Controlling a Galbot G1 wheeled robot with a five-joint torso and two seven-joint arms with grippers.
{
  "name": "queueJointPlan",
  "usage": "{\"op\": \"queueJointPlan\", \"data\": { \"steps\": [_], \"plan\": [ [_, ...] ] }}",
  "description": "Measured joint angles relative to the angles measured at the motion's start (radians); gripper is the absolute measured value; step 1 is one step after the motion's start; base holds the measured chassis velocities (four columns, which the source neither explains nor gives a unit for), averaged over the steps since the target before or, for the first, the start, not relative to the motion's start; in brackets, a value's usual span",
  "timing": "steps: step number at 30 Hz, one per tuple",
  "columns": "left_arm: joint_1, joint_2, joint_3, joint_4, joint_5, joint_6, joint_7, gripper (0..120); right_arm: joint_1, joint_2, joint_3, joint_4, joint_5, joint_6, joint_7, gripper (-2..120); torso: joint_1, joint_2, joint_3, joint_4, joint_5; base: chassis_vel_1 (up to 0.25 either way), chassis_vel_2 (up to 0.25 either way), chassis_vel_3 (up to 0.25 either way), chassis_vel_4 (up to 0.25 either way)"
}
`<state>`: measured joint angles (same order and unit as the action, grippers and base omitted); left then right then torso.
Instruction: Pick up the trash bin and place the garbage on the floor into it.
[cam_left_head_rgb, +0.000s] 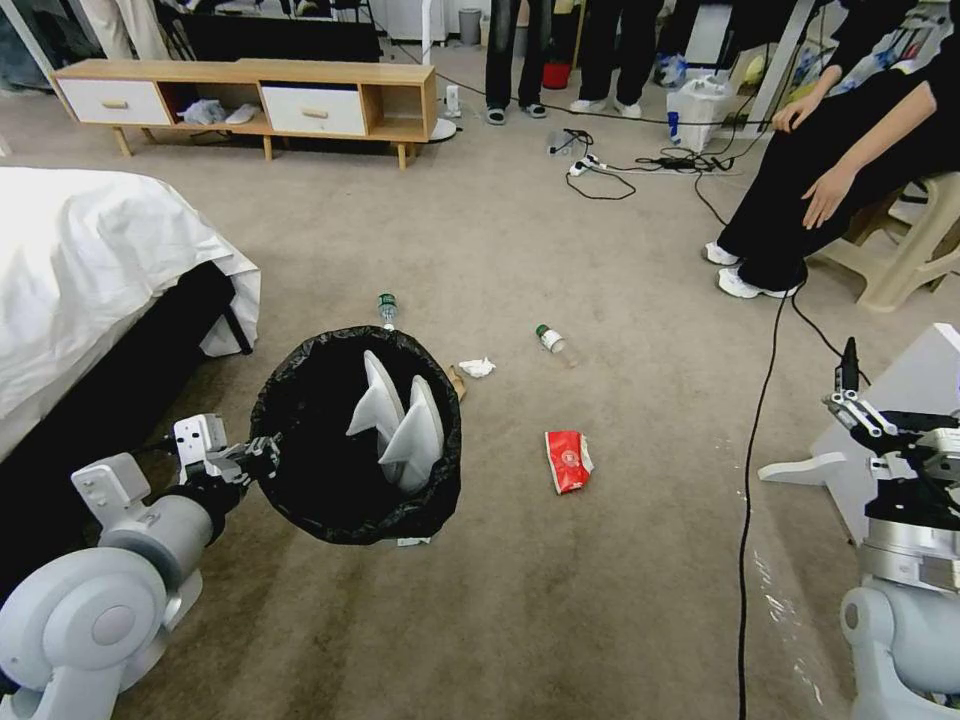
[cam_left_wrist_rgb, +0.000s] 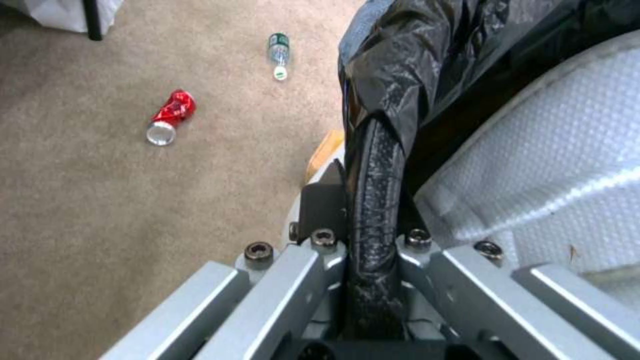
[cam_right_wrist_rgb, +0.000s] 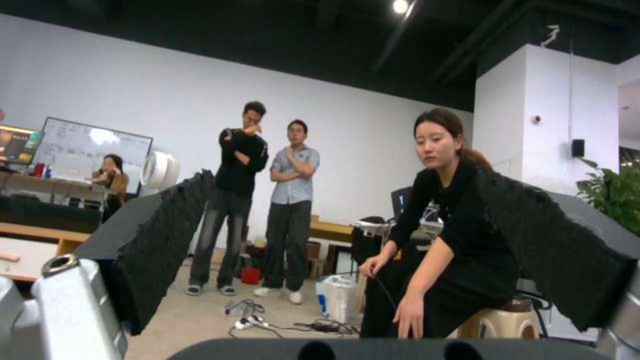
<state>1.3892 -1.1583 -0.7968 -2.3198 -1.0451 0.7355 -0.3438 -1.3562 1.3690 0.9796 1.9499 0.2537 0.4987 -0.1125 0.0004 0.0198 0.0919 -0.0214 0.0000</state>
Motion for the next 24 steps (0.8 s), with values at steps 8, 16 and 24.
{"op": "queueJointPlan", "data": {
  "steps": [8, 16, 24],
  "plan": [
    [-0.004, 0.0, 0.0, 0.003, -0.001, 0.0, 0.001, 2, 0.003, 0.0, 0.0, -0.004, 0.0, 0.001, -0.003, 100, 0.0, 0.0, 0.0, 0.0, 0.0, -0.033, 0.028, 0.032, -0.033],
    [-0.006, 0.001, 0.0, 0.003, -0.003, 0.0, 0.001, 2, 0.004, 0.001, 0.0, -0.004, -0.001, 0.002, -0.005, 100, 0.0, 0.0, 0.0, -0.0001, 0.0, -0.06, 0.05, 0.064, -0.05],
    [-0.003, -0.001, 0.001, 0.0, -0.003, 0.0, 0.001, 2, 0.002, 0.0, 0.001, -0.002, -0.001, 0.002, -0.006, 100, 0.0, 0.0, 0.0, 0.0, 0.0, -0.044, 0.043, 0.043, -0.043]
  ]
}}
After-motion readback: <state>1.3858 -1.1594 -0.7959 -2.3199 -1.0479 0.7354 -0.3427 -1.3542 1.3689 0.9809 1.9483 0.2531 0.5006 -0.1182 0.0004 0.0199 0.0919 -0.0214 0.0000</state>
